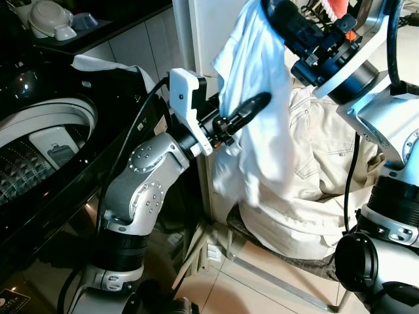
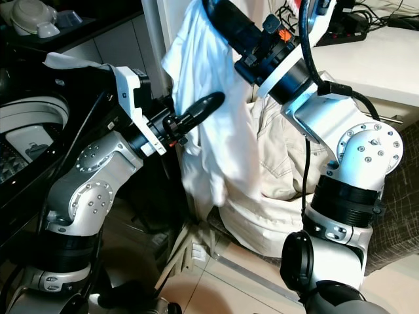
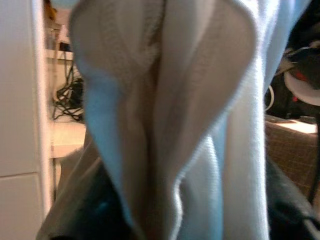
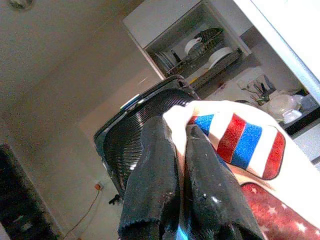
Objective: Clothes washing
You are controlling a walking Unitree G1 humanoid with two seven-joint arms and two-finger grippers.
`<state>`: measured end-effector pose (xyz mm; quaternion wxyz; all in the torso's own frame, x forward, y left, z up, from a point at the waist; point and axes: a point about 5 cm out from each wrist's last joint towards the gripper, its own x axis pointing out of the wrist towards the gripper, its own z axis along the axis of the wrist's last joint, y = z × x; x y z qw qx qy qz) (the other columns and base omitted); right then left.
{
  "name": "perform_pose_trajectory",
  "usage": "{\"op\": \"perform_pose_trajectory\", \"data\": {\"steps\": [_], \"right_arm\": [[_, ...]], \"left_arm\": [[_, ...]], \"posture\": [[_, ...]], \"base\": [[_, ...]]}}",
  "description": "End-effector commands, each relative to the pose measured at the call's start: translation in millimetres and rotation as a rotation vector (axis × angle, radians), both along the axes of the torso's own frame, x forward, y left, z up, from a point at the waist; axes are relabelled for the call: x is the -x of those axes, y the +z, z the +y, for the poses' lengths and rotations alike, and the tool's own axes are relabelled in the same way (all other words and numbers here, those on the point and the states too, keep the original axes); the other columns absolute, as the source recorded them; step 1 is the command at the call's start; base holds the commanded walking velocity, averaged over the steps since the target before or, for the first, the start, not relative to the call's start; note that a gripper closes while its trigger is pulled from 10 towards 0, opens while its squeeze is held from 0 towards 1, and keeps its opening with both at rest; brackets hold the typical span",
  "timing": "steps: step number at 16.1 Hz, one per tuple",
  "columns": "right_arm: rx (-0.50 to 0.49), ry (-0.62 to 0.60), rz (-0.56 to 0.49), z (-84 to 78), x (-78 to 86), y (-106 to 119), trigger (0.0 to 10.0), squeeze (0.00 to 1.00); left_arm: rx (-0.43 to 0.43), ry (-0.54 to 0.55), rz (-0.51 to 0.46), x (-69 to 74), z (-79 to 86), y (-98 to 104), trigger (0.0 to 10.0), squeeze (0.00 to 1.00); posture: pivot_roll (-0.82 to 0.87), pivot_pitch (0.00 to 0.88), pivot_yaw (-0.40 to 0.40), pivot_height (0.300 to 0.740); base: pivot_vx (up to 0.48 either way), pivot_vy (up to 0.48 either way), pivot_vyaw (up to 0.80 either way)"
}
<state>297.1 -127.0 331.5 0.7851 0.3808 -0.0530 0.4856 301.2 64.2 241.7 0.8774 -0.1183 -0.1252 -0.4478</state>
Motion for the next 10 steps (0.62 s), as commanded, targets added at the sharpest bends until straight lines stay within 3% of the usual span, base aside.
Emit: {"op": "perform_pose_trajectory", "data": {"steps": [1, 6, 10], "right_arm": [[-0.001, 0.028, -0.040, 3.3, 7.3, 5.4, 0.0, 0.00], [0.000, 0.035, -0.040, 5.2, 8.3, 4.6, 0.0, 0.00], [0.003, 0.043, -0.042, 8.9, 10.6, 2.0, 0.0, 0.00]], "left_arm": [[-0.022, 0.025, 0.003, -4.3, 3.1, 0.3, 0.0, 0.00], [-0.010, 0.031, -0.008, -6.3, 5.8, 4.2, 0.0, 0.00], [-0.017, 0.175, -0.017, -20.7, 20.5, 6.0, 0.0, 0.00]], "posture": [[0.00, 0.000, 0.087, 0.740], [0.00, 0.000, 0.093, 0.740], [0.01, 0.000, 0.104, 0.740]], "base": [[0.000, 0.000, 0.00], [0.000, 0.000, 0.00], [0.000, 0.000, 0.00]]}}
